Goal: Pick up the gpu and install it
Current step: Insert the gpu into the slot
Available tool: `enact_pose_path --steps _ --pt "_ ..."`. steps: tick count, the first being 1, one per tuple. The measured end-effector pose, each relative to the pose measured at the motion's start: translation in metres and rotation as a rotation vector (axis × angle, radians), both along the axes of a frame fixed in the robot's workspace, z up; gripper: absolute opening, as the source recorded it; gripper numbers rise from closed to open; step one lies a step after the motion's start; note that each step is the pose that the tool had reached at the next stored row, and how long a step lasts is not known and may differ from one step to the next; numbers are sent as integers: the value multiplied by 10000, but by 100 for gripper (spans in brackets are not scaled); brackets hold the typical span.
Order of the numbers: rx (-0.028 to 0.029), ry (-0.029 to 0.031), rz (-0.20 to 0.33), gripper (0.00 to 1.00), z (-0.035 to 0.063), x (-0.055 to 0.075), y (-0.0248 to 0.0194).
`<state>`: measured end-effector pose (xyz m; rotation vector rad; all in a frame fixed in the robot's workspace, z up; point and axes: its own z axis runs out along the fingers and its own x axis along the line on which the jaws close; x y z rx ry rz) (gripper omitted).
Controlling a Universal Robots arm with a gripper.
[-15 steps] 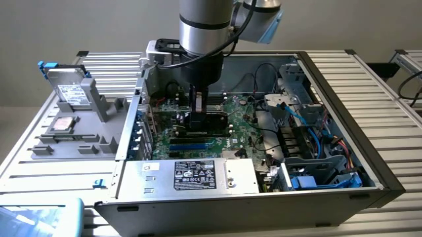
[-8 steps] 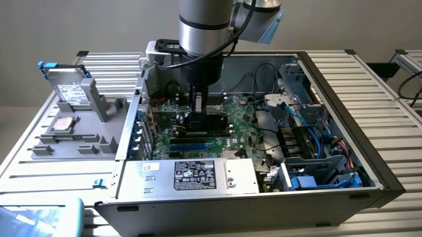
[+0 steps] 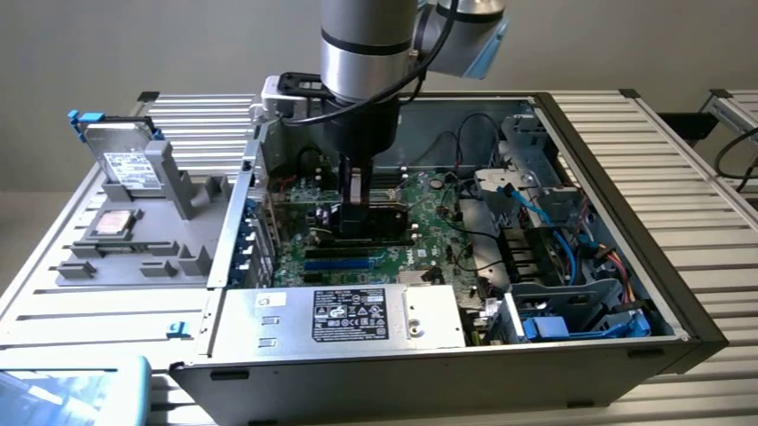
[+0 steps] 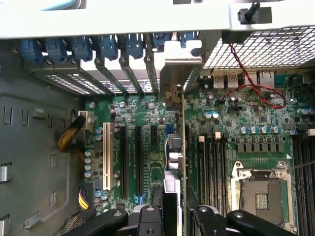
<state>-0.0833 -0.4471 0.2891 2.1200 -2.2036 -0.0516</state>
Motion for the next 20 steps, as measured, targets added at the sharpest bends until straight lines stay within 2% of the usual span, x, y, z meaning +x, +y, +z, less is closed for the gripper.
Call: enact_pose_path --steps 5,10,16,20 --pt "17 1 0 28 -61 -12 -15" --pt "134 -1 -2 28 -107 -24 -44" --pt "191 0 -1 28 -174 -41 -48" --pt "260 0 0 28 -195 -47 -78"
